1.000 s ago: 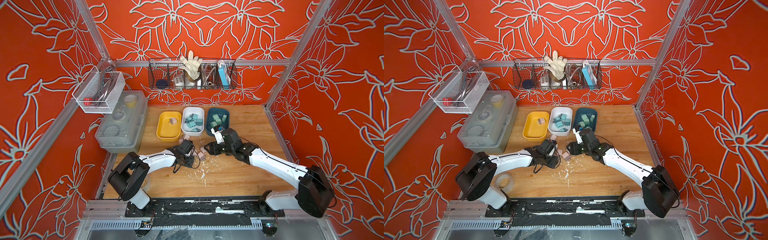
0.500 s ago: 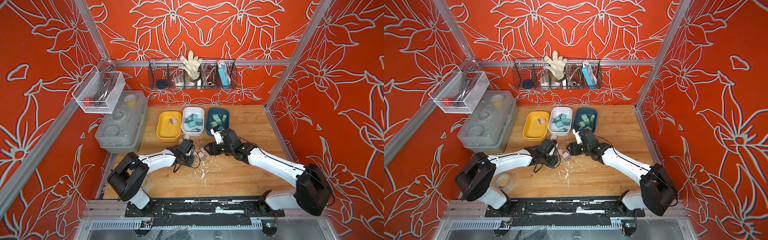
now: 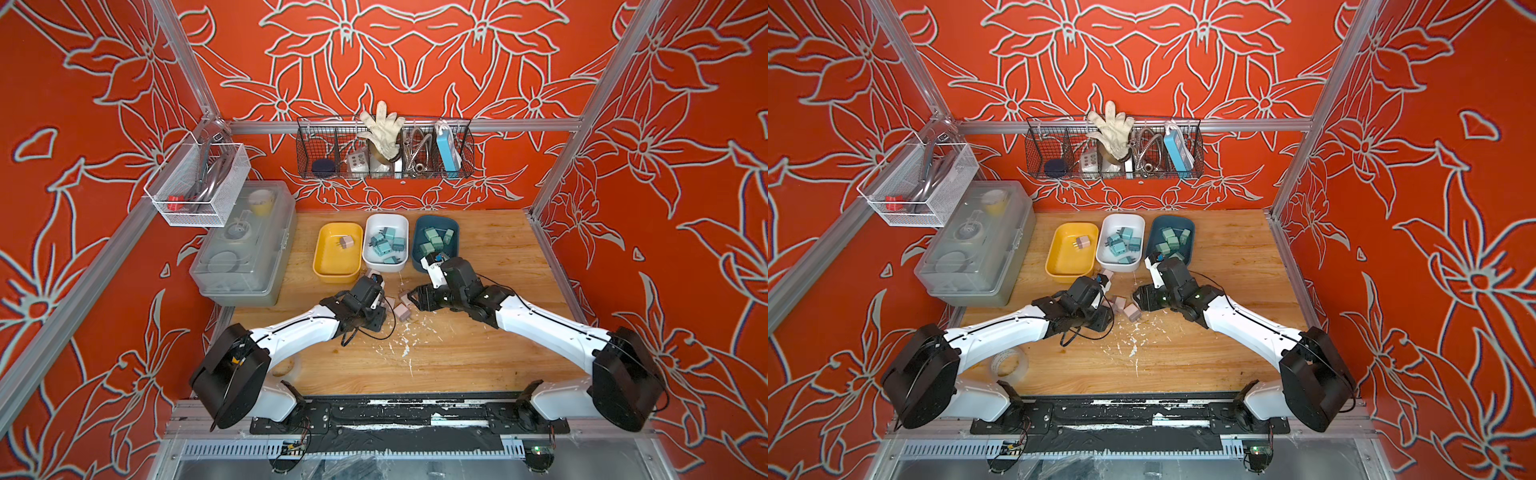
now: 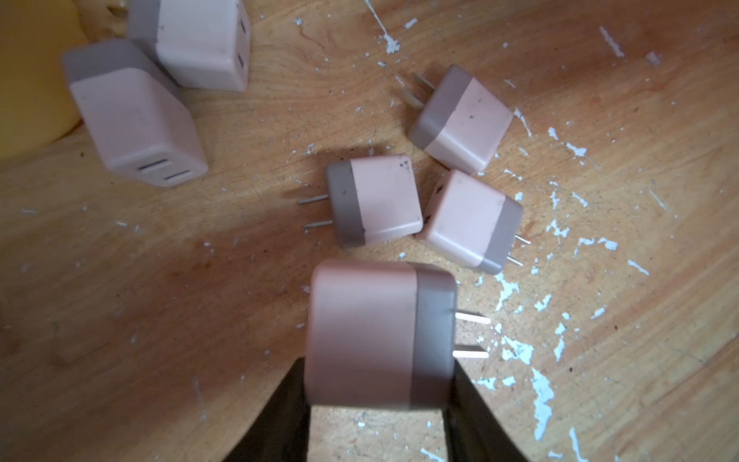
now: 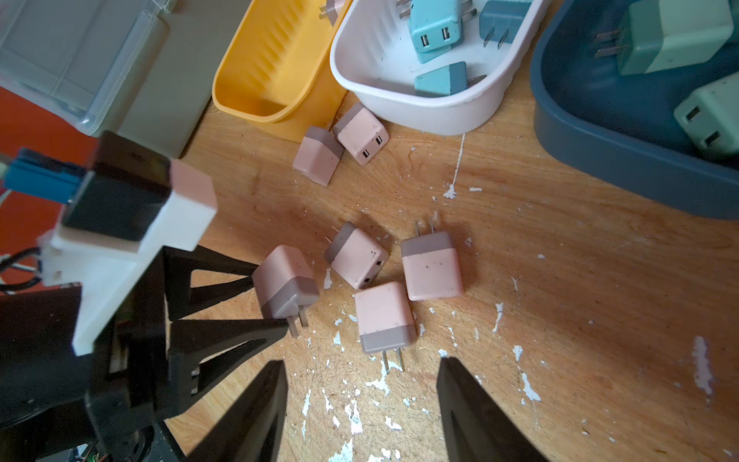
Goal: Place the plugs by color into the storage box
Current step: Pick up the plug from the center of the board, then place the plug in the storage box.
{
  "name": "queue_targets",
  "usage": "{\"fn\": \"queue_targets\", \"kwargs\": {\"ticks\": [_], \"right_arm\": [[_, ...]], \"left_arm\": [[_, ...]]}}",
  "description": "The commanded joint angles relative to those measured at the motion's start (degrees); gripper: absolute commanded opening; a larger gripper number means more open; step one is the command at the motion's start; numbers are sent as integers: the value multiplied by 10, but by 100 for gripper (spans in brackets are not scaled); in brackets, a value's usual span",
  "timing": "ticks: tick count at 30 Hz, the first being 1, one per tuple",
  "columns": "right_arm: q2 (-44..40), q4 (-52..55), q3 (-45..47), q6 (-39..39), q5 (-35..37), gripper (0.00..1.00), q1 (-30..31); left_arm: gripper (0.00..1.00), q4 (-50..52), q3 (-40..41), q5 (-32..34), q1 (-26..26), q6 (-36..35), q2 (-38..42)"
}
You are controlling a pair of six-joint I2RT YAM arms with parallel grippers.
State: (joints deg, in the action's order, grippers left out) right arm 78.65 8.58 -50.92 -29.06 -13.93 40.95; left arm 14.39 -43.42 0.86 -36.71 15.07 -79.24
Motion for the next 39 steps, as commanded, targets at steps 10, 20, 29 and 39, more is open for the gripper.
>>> {"fn": "queue_targets", "kwargs": {"ticks": [10, 20, 29, 39], "right_arm": [[-7, 4, 0, -3, 4, 65, 10], [-4, 2, -7, -6, 3, 65, 15], [20, -2, -21, -1, 0, 65, 17], [79, 11, -70, 18, -8, 65, 16]], "left_arm": [[43, -9, 8, 52, 20, 9, 74], [43, -46, -12, 38, 106, 12, 50], [43, -67, -82, 3, 193, -4, -29], [43, -49, -218, -24, 251, -19, -174]]}}
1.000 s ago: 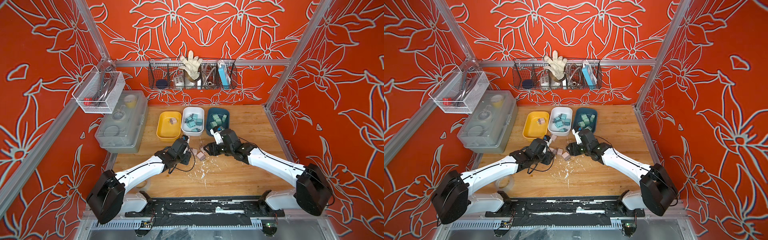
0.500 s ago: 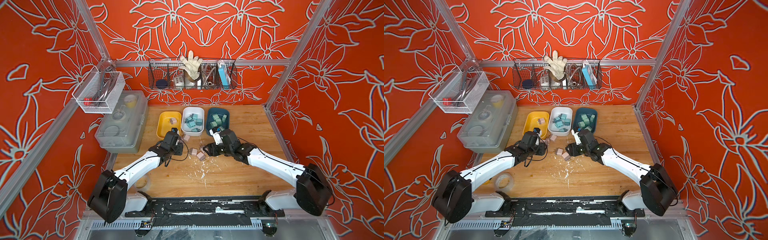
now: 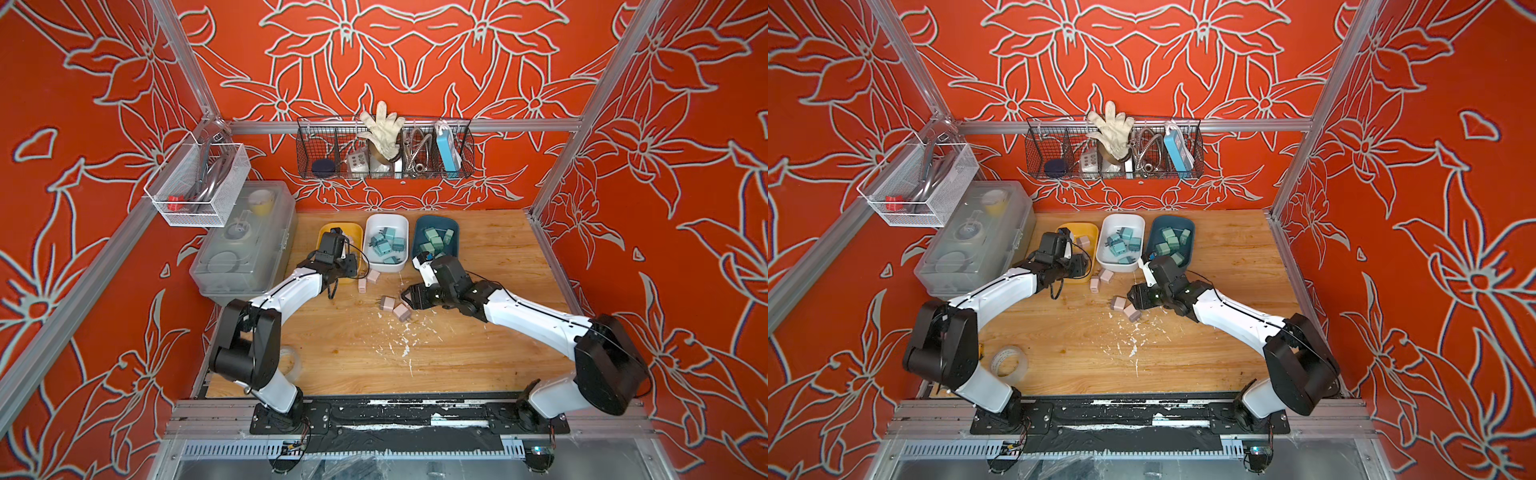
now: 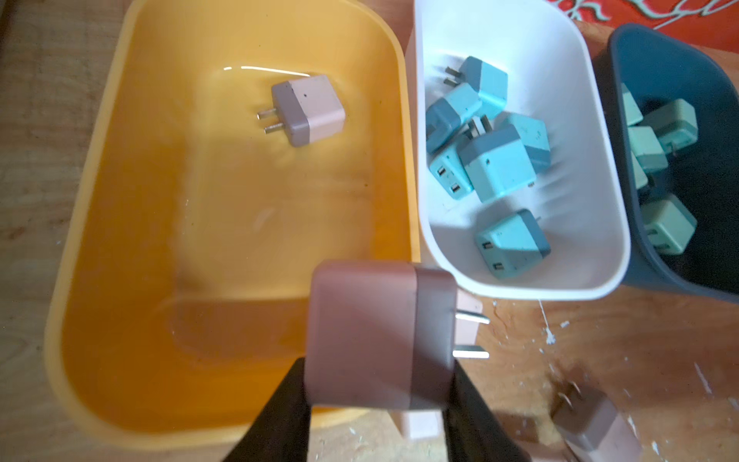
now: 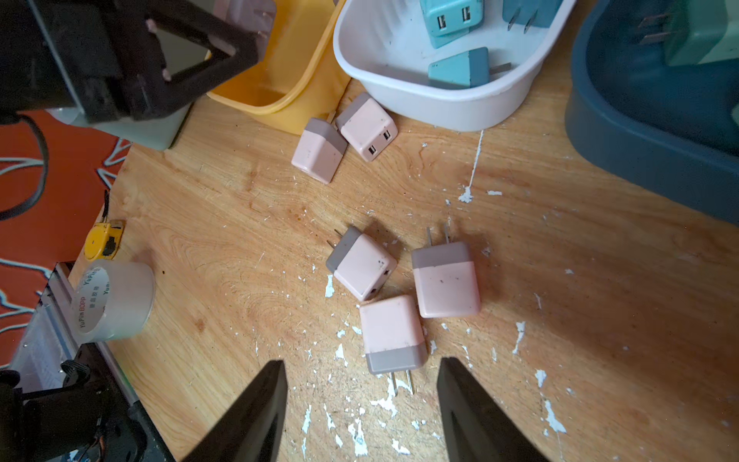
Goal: Place the plugs by color into the storage box
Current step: Place the plug in the storage box.
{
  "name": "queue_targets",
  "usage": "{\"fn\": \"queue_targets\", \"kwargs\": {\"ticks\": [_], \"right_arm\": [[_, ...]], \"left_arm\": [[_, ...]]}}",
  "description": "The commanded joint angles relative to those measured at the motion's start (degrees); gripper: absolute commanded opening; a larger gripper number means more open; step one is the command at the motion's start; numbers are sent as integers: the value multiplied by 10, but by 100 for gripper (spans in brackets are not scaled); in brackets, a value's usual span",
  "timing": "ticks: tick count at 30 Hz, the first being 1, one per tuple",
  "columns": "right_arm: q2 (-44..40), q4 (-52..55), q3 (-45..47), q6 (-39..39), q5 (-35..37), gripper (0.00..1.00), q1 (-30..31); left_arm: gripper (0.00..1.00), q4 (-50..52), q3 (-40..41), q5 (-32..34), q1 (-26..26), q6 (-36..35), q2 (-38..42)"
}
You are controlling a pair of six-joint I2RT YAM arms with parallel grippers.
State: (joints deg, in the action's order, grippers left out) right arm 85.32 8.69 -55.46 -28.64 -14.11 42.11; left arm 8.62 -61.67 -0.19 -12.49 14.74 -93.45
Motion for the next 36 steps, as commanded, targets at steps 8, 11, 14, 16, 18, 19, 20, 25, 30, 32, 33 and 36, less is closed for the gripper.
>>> {"fn": "queue_targets", "kwargs": {"ticks": [8, 11, 14, 16, 18, 19, 20, 25, 30, 32, 33, 36], "right_arm": [[50, 15, -52, 21, -20, 65, 5], [57, 17, -57, 25, -18, 65, 5], [67, 17, -63, 28, -18, 65, 5], [74, 18, -67, 30, -21, 65, 5], [79, 18, -69, 30, -23, 65, 5], [82, 17, -70, 30, -24, 65, 5], [85, 16, -70, 30, -26, 65, 5], [88, 17, -70, 33, -27, 65, 4], [84, 18, -68, 35, -24, 65, 5], [83, 19, -67, 34, -24, 65, 4], [82, 19, -66, 34, -25, 65, 5], [79, 16, -62, 32, -26, 65, 5]], "left_arm": [[45, 34, -143, -9, 29, -19, -161], [45, 54, -184, -9, 34, -24, -202], [46, 72, -219, -8, 39, -24, -236], [46, 79, -233, -12, 40, -23, -251], [49, 80, -241, -12, 41, -22, -257], [53, 81, -244, -10, 41, -20, -260], [57, 82, -247, -7, 41, -19, -262], [66, 87, -253, 8, 41, -14, -261], [67, 86, -243, 18, 41, -13, -252], [67, 84, -238, 19, 41, -10, -245], [67, 83, -235, 18, 41, -8, -241], [67, 74, -218, 15, 41, -4, -224]]}}
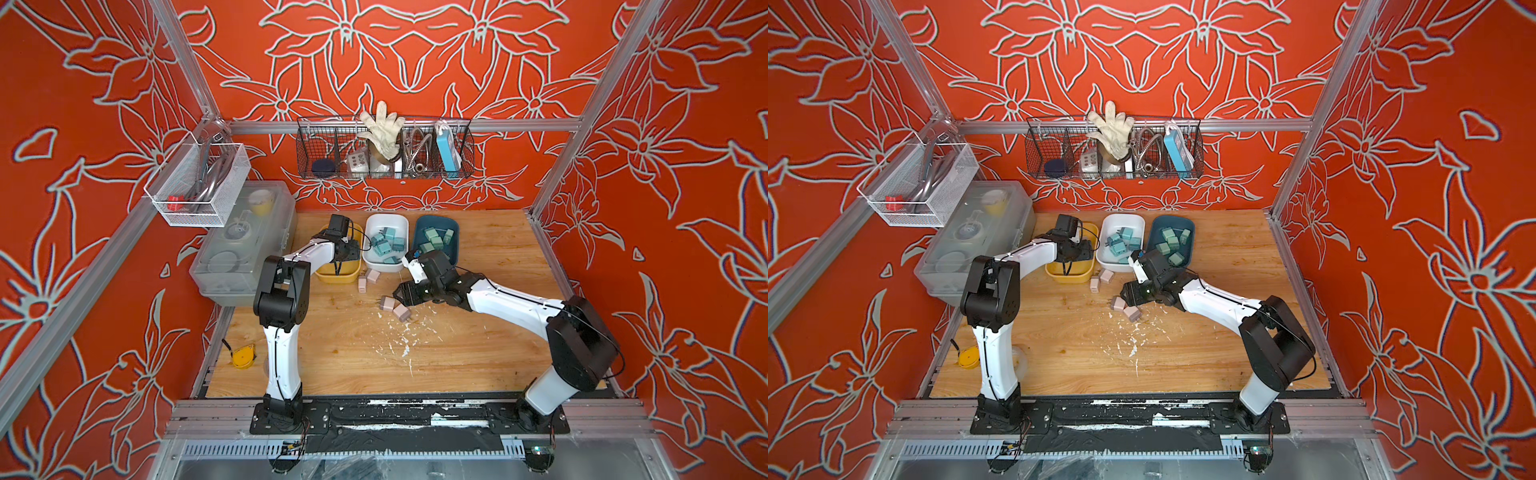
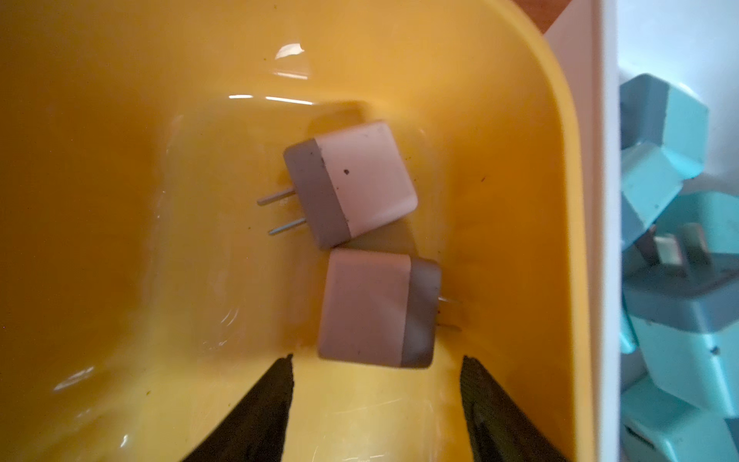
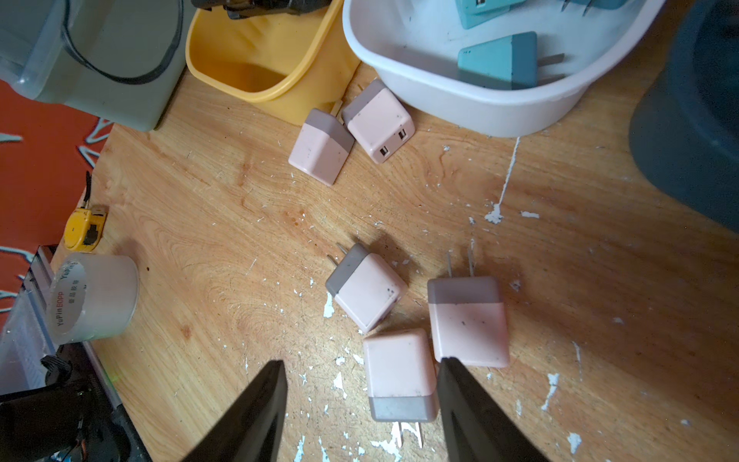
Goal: Place the plugs by color into the storage box
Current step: Place the plug in the storage box.
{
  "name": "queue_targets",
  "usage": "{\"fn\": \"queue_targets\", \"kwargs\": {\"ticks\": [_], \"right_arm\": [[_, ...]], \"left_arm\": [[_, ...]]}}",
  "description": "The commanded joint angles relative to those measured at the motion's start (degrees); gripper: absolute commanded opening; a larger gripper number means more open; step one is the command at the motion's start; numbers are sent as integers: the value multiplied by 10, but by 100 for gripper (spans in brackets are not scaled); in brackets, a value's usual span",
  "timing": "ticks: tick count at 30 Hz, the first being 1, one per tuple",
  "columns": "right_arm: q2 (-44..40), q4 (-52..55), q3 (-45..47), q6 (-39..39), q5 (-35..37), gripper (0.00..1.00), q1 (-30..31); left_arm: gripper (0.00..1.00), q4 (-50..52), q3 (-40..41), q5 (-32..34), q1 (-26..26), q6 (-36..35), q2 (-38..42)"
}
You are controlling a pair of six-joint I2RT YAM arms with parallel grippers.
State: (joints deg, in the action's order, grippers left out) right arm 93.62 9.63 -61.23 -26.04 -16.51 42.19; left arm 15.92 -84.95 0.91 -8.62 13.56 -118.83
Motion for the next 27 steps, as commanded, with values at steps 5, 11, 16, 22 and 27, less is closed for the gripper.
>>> {"fn": "queue_targets", "kwargs": {"ticks": [5, 11, 16, 22, 27], "right_arm": [[-11, 8, 1, 3, 2, 65, 4], [-8, 10, -2, 0, 0, 65, 4], [-12, 15, 0, -1, 2, 65, 4], [-21, 15, 5, -12, 5, 65, 6], [-35, 19, 9, -13, 11, 65, 6]], "left_arm": [[67, -22, 53, 6, 2, 10, 64], [67, -33, 75, 6, 1, 10, 84], [67, -51, 102, 10, 1, 11, 118], [67, -67, 138, 10, -2, 22, 163], [67, -73, 170, 15, -12, 18, 208]]}}
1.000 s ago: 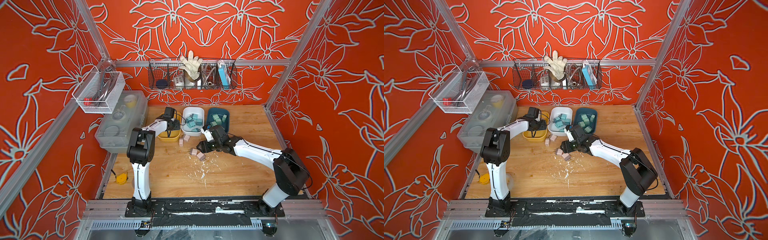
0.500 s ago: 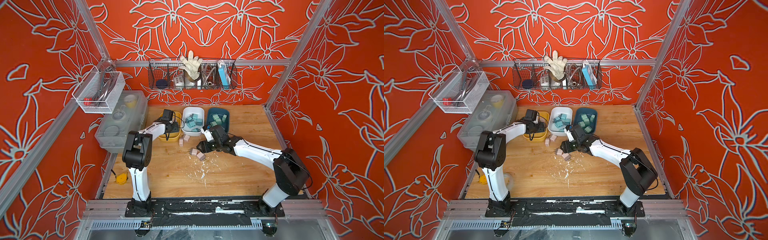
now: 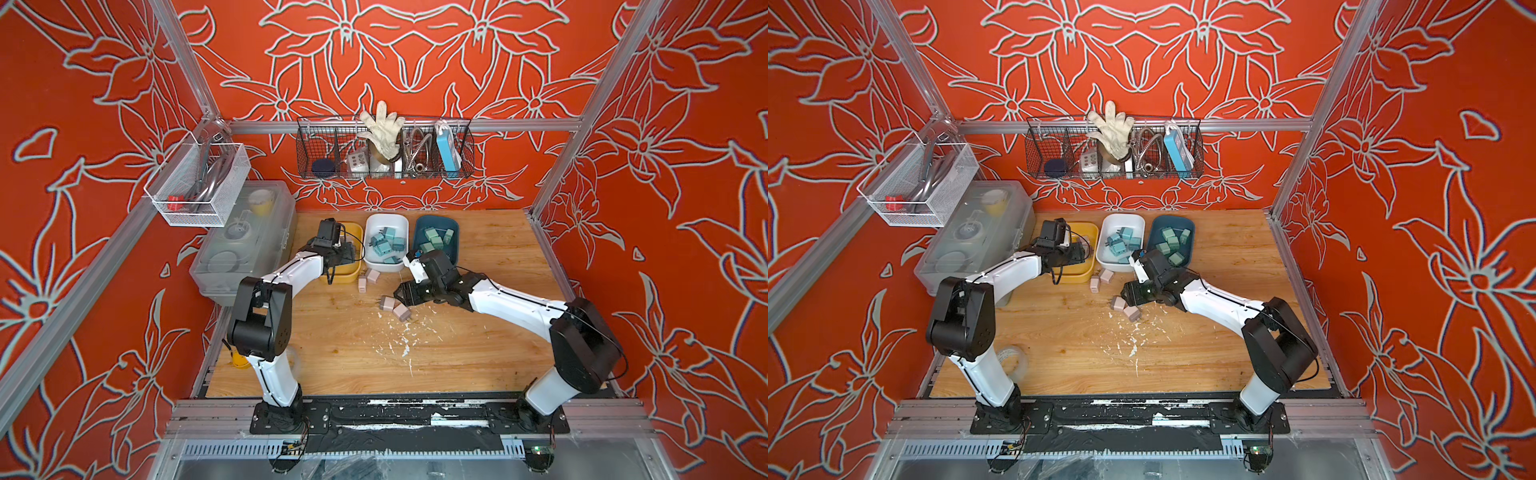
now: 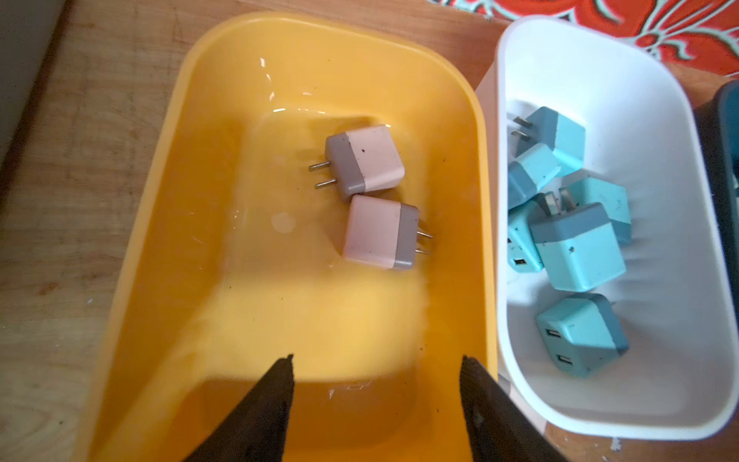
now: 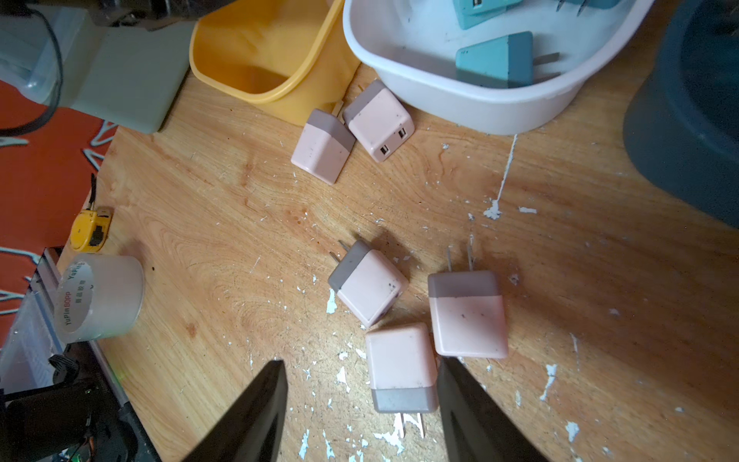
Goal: Place the plugs by color into the storage box
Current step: Place the plug in the storage box, then pick up the plug from the center of the board.
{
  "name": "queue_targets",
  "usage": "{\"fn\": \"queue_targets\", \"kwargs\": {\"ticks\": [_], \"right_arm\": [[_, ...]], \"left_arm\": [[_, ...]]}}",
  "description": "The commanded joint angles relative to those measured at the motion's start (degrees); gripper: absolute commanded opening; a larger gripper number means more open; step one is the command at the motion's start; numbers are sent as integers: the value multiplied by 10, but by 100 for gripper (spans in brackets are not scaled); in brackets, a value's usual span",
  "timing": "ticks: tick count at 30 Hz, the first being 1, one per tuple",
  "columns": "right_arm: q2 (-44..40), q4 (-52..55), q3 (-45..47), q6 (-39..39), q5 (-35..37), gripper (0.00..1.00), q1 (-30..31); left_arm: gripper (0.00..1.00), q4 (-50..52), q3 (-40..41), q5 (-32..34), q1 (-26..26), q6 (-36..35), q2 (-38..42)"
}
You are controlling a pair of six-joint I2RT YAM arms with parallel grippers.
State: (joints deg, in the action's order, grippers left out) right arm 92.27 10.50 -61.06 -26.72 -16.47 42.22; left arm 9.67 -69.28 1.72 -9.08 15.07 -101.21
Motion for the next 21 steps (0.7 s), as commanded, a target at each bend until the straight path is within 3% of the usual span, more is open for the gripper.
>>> {"fn": "queue_targets", "kwargs": {"ticks": [1, 12, 21], "right_arm": [[-25, 13, 8, -5, 14, 65, 7], [-53, -4, 17, 11, 11, 64, 7], [-120, 12, 73, 39, 45, 63, 6]], "left_arm": [[67, -13, 23, 5, -10, 3, 42], [66, -28, 117, 21, -79, -14, 190], [66, 4, 168, 17, -151, 4, 259]]}}
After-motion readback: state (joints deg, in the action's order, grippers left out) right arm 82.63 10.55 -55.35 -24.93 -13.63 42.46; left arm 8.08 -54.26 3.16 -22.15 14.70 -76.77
